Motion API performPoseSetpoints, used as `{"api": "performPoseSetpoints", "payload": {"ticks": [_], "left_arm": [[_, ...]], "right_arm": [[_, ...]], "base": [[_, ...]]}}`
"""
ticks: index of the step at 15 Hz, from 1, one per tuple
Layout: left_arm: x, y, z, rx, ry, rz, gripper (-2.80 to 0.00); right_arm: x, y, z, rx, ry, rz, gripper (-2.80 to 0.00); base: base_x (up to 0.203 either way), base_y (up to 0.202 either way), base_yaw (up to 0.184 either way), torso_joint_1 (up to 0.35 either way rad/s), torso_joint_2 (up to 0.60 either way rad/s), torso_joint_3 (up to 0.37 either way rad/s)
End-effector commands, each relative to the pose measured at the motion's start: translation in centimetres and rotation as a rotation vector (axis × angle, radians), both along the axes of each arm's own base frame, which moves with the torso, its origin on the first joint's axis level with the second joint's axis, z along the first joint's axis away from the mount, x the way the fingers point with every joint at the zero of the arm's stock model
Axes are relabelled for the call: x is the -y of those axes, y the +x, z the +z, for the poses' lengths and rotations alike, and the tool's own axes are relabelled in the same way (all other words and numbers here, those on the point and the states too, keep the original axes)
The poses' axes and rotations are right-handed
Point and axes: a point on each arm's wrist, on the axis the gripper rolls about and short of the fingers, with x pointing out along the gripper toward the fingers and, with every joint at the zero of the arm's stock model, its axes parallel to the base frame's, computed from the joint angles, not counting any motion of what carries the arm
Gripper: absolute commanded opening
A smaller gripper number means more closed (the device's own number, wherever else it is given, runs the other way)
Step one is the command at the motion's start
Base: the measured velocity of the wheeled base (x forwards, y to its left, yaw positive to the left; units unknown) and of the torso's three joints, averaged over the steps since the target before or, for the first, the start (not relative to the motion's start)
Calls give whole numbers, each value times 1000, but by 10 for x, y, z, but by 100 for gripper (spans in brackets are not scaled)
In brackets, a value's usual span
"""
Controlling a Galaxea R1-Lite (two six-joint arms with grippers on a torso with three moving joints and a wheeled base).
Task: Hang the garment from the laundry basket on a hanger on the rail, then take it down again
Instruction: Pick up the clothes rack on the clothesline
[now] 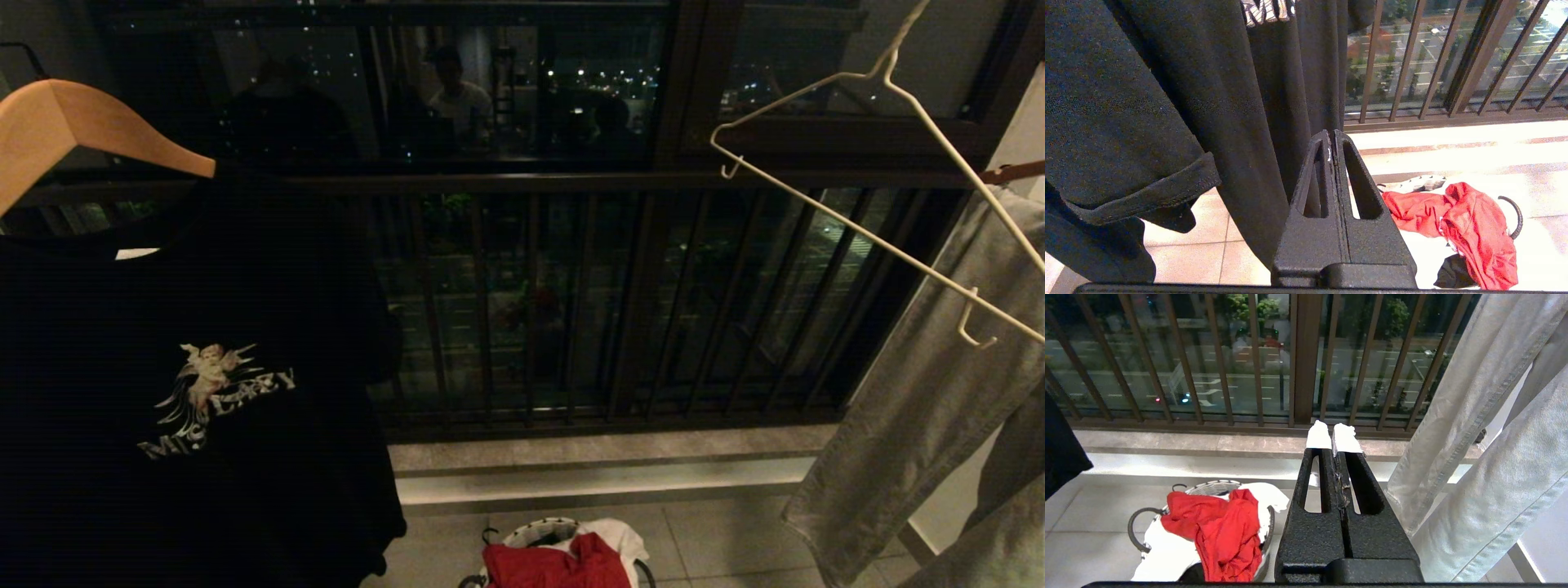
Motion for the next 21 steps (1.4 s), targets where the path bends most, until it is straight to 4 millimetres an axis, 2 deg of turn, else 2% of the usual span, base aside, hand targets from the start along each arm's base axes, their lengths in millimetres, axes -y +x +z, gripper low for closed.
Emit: {"api": "performPoseSetpoints", "payload": {"ticks": [1, 11, 21], "left_arm": [[0, 0, 0, 1, 0, 0, -280], [0, 0, 0, 1, 0, -1, -280], [0, 0, 0, 1, 0, -1, -280]], "right_arm": [[0, 0, 0, 0, 1, 1, -280], [0, 0, 0, 0, 2, 1, -280], [0, 0, 0, 0, -1, 1, -280]], "base": [[0, 0, 0, 0, 0, 0], [0, 0, 0, 9, -17, -11], [0, 0, 0, 161, -329, -175]]}}
